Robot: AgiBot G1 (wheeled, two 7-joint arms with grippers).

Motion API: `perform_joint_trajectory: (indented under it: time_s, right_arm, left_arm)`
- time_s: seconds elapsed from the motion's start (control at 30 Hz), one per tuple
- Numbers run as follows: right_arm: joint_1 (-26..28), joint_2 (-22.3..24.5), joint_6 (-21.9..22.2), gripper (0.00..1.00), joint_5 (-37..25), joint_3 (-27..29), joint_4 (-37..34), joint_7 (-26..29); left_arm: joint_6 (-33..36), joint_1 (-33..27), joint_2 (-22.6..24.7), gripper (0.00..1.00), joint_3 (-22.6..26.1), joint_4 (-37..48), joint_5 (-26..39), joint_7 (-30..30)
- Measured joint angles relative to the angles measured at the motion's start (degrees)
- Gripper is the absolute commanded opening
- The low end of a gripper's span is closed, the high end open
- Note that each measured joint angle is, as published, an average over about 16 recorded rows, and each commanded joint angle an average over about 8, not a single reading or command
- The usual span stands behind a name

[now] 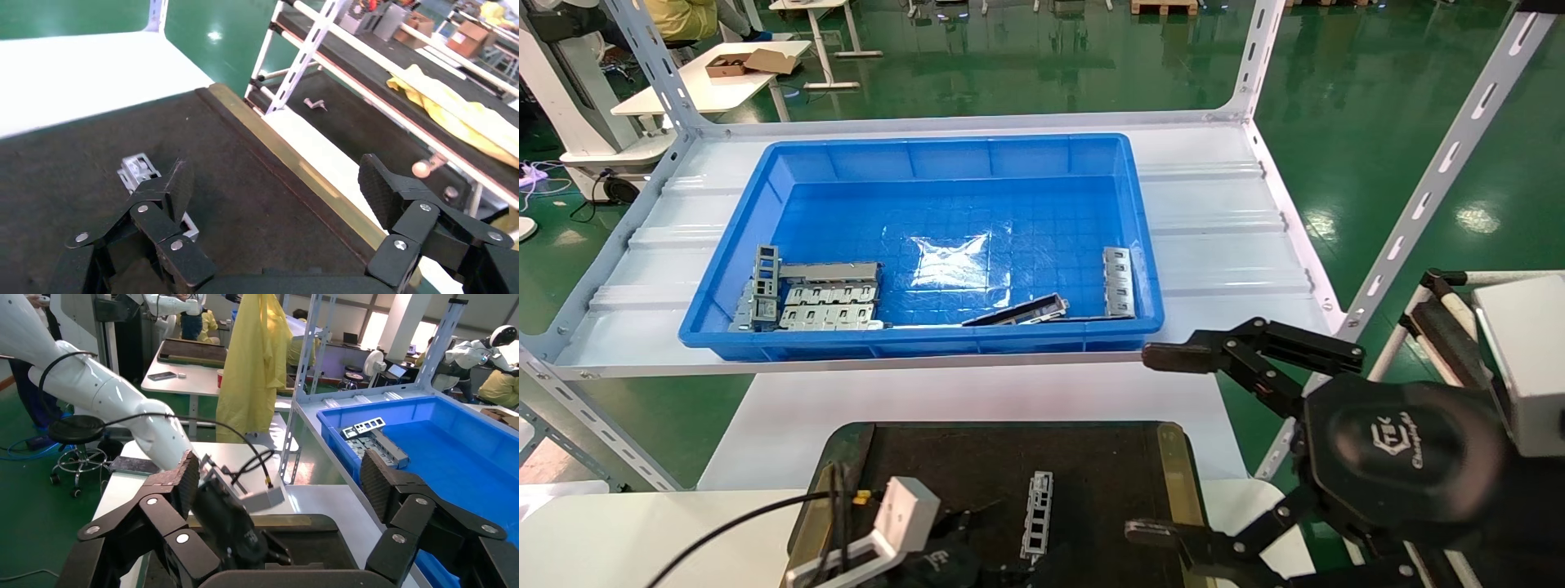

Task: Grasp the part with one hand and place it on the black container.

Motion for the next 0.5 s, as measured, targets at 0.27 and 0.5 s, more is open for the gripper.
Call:
perform_joint_trajectory:
  time_s: [0.27, 0.5]
  right_arm:
    - [0.00, 0.01, 0.01, 1.00, 0.01, -0.02, 0.00, -0.01]
    - [0.01, 0.01, 0.01, 1.00, 0.01, -0.02, 0.00, -0.01]
  left_arm:
    - [7.75, -1.36, -3.47, 1.00, -3.10, -0.22, -1.42, 3.98]
    - [10.53, -2.27, -4.60, 1.00, -4.18, -0.33, -1.95, 5.34]
